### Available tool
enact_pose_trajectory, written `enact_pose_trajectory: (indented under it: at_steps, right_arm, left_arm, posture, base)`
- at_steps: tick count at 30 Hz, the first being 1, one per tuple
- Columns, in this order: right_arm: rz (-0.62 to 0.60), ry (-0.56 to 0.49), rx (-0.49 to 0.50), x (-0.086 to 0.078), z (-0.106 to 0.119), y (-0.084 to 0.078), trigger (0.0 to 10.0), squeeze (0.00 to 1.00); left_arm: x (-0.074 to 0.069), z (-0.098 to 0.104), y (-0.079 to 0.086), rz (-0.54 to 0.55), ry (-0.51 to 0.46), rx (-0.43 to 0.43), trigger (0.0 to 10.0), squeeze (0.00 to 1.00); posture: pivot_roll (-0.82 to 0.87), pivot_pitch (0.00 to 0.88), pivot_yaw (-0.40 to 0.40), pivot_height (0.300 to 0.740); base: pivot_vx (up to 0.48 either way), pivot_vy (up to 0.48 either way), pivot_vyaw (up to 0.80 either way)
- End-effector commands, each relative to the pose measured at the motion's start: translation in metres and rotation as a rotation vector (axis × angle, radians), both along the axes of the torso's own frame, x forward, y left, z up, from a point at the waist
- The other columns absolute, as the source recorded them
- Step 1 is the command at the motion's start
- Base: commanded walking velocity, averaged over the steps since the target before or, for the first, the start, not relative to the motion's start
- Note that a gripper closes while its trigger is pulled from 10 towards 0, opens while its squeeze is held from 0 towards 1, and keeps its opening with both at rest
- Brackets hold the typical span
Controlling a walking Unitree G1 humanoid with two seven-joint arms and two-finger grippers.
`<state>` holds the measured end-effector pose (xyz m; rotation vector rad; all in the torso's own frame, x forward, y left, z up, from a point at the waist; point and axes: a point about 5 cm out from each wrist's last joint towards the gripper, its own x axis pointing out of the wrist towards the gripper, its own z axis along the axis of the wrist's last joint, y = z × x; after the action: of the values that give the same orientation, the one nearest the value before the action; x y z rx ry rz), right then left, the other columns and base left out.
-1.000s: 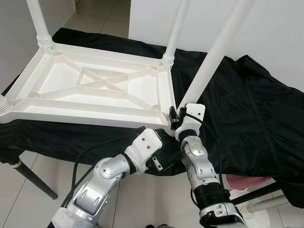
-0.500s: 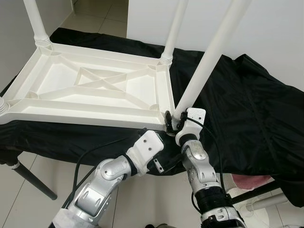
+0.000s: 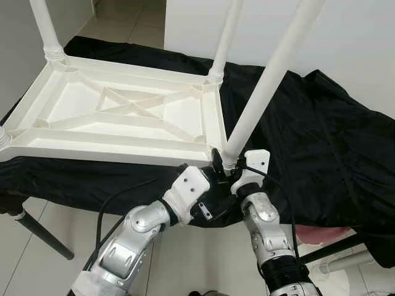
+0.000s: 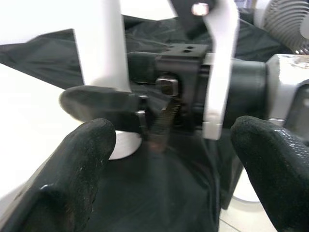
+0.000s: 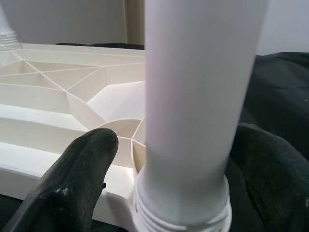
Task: Building children table
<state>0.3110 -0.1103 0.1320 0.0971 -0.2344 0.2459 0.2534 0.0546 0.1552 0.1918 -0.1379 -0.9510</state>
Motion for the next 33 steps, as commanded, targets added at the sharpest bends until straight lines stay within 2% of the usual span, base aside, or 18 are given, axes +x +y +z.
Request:
enact_pose_trajectory:
  at_steps: [1,10,11,22,23,26,27,33]
  right_arm:
    - [0.017,-0.014,-0.010,0.002,0.002,-0.009,10.0,0.00]
    - [0.125,-0.032,-0.086,0.016,0.006,-0.026,10.0,0.00]
    - [0.192,-0.021,-0.125,0.023,0.005,-0.027,10.0,0.00]
    - [0.347,0.016,-0.194,0.042,0.011,-0.019,10.0,0.00]
    - [0.367,0.027,-0.194,0.044,0.011,-0.017,8.5,0.00]
    - [0.380,0.035,-0.192,0.045,0.011,-0.016,8.5,0.00]
    - [0.400,0.048,-0.191,0.046,0.009,-0.015,0.0,0.00]
    - [0.419,0.068,-0.184,0.045,0.005,-0.016,0.0,0.00]
  left_arm:
    - [-0.002,-0.002,0.000,0.031,0.015,-0.024,10.0,0.00]
    - [-0.008,-0.004,-0.001,-0.018,0.039,-0.020,10.0,0.00]
    - [-0.007,-0.004,-0.001,-0.019,0.033,-0.015,10.0,0.00]
    - [-0.006,-0.003,-0.003,-0.025,0.024,-0.006,10.0,0.00]
    - [-0.005,-0.002,-0.003,-0.024,0.022,-0.004,10.0,0.00]
    - [-0.005,-0.002,-0.003,-0.023,0.021,-0.003,10.0,0.00]
    - [-0.005,-0.002,-0.003,-0.021,0.019,-0.003,10.0,0.00]
    - [-0.006,-0.002,-0.003,-0.017,0.017,-0.003,10.0,0.00]
  posture:
    - [0.08,0.105,-0.145,0.740]
    - [0.08,0.102,-0.144,0.740]
    - [0.09,0.100,-0.141,0.740]
    - [0.10,0.095,-0.138,0.740]
    - [0.10,0.093,-0.140,0.740]
    - [0.10,0.095,-0.140,0.740]
    - [0.11,0.096,-0.146,0.740]
    - [0.11,0.103,-0.147,0.740]
  base:
    - [0.000,0.000,0.00]
    - [0.000,0.000,0.00]
    - [0.000,0.000,0.00]
    - [0.000,0.000,0.00]
    - [0.000,0.000,0.00]
    - [0.000,0.000,0.00]
    - [0.000,0.000,0.00]
    - [0.000,0.000,0.00]
